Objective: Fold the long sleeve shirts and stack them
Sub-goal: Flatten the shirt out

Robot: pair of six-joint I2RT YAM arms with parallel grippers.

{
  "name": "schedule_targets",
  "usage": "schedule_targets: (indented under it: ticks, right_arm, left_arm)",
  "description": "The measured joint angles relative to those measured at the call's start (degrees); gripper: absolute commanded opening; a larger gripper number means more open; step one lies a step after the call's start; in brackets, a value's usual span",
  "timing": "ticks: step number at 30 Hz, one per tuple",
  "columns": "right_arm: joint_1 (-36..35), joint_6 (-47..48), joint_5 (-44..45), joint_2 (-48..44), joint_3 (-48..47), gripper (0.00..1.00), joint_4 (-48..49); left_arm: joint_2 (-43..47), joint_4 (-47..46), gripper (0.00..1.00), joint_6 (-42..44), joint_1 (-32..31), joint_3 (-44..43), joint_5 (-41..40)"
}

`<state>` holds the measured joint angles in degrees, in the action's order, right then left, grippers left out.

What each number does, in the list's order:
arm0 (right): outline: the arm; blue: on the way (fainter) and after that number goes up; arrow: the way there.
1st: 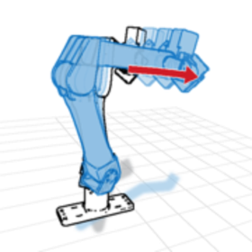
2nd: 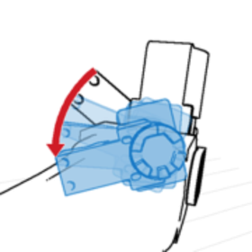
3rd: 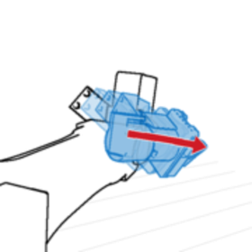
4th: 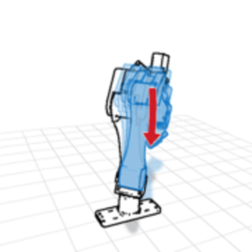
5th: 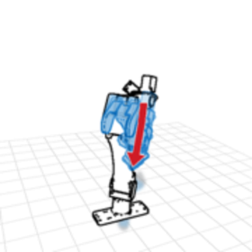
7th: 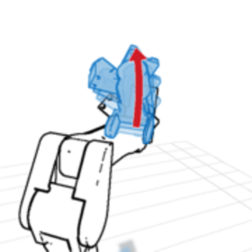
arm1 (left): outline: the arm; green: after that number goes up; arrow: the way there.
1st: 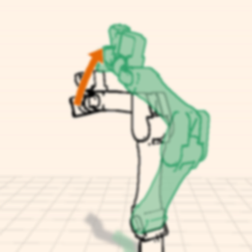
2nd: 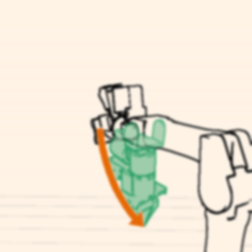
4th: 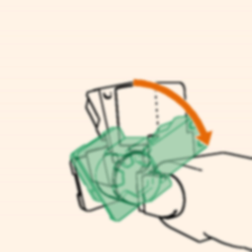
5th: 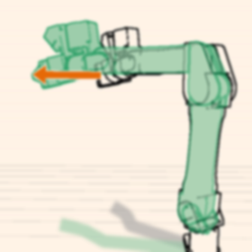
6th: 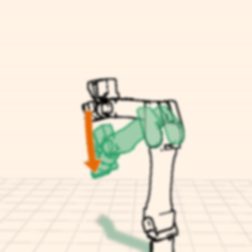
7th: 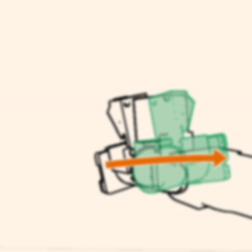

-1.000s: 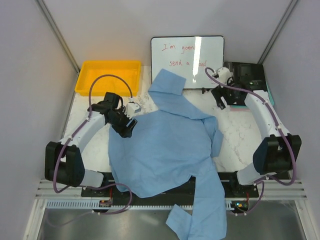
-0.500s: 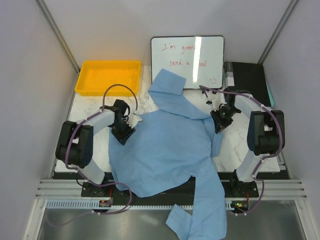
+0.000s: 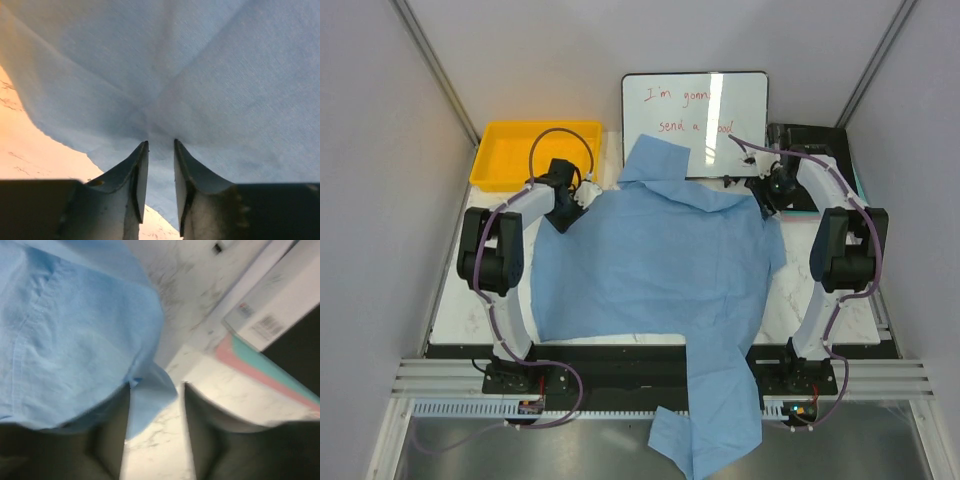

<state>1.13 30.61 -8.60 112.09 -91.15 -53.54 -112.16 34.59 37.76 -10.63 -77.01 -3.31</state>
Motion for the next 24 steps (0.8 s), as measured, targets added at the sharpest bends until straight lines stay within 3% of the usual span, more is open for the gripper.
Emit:
schedule_targets:
  ticks: [1, 5, 10, 14, 20, 24]
  right_arm:
    - [0.02, 0.22, 0.50, 0.04, -1.55, 0.90, -0.20]
    - [1.31, 1.62, 0.02, -2.69, -2.12, 0.91, -1.68]
    - [8.11, 1.68, -4.85, -7.32, 3.52, 0.80, -6.75]
    - [10.58, 0.81, -8.02, -7.76, 10.54, 0.74, -8.15]
    - [7.58, -1.53, -9.31, -7.76, 16.35, 0.61, -5.79]
    - [6.95, -2.86, -7.15, -7.19, 18.91, 0.34, -1.55]
  left_arm:
    - [-0.11, -0.74, 0.55, 0.13, 0.09, -0.17, 0.11]
    - [4.28, 0.11, 0.74, 1.36, 0.22, 1.68, 4.28]
    - [22.77, 4.63, 0.73, 2.86, -2.05, 8.52, 13.27]
    - [34.16, 6.27, 0.69, 4.59, -8.28, 14.60, 18.75]
    - [30.86, 7.28, 0.66, 4.70, -14.73, 19.93, 22.14]
    - [27.67, 5.29, 0.59, 4.70, -14.58, 22.01, 20.13]
